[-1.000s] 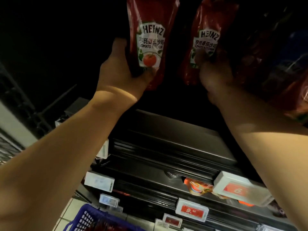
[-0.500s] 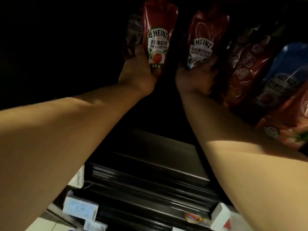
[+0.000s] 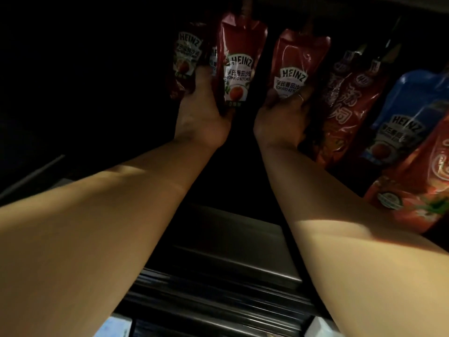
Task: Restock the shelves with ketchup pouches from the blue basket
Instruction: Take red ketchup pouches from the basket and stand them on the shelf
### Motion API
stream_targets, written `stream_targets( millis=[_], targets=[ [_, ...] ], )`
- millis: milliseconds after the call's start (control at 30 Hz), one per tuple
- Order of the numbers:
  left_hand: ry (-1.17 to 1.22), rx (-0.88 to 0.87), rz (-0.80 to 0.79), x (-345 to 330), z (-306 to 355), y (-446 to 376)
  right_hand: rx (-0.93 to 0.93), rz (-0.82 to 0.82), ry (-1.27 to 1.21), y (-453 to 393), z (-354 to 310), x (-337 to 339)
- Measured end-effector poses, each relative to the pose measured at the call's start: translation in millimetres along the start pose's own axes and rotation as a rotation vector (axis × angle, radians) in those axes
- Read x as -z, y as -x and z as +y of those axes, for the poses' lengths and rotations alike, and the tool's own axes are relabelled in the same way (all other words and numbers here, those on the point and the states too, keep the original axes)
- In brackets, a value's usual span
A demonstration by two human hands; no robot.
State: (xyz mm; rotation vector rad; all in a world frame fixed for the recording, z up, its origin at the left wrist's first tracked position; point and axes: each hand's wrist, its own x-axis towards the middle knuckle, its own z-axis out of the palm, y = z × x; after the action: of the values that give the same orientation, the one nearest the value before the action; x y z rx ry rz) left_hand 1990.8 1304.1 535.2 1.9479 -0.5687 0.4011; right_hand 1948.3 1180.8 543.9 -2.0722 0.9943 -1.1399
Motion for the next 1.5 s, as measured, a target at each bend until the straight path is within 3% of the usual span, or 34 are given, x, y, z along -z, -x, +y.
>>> stream_targets(
  millis=[133, 233, 400, 567, 667, 800, 867, 967, 1067, 1200, 1433, 1500],
  targets=[
    [-0.172, -0.061, -0.092, -11.2, 4.1, -14.5, 0.029, -0.047, 0.010, -3.2, -0.7, -9.9],
    [-0.298, -0.085, -0.182, -20.4, 5.7, -24.7, 0.149, -0.178, 0.015, -14.6, 4.2, -11.0],
    [-0.287, -0.076, -0.213, -22.5, -0.4, -26.6, 0.020, -0.253, -0.161, -23.2, 9.3, -2.2],
    [-0.321, -0.115, -0.191, -18.9, -5.2, -27.6, 0.054, -0.141, -0.182, -4.8, 10.2, 6.7],
    [-0.297, -0.151, -0.233, -20.4, -4.5, -28.6, -0.066, -0.126, -0.333, -9.3, 6.0, 8.1],
    [-0.295, -0.193, -0.275, -22.9, -2.9, -28.0, -0.045, -0.084, -0.212, -12.6, 2.1, 10.6],
    [-0.281, -0.194, -0.269, -23.0, -2.6, -28.4, 0.020, -0.144, -0.177, -14.3, 2.8, 5.0],
    [-0.179, -0.223, -0.168, -22.8, -1.1, -24.0, 0.121, -0.272, 0.030, -18.9, 8.8, 5.6],
    [-0.138, -0.262, -0.122, -20.8, 1.2, -17.9, 0.200, -0.256, 0.156, -12.2, 18.1, 11.1],
    [-0.261, -0.317, -0.205, -22.4, 0.0, -17.7, 0.263, -0.093, 0.138, 1.0, 17.4, 11.1],
    [-0.390, -0.191, -0.425, -34.3, -4.6, -24.2, 0.295, -0.212, 0.469, -18.1, 10.6, -3.4],
    [-0.382, -0.178, -0.438, -33.5, -4.1, -24.4, 0.236, -0.180, 0.416, -15.5, 10.0, -3.3]
  ],
)
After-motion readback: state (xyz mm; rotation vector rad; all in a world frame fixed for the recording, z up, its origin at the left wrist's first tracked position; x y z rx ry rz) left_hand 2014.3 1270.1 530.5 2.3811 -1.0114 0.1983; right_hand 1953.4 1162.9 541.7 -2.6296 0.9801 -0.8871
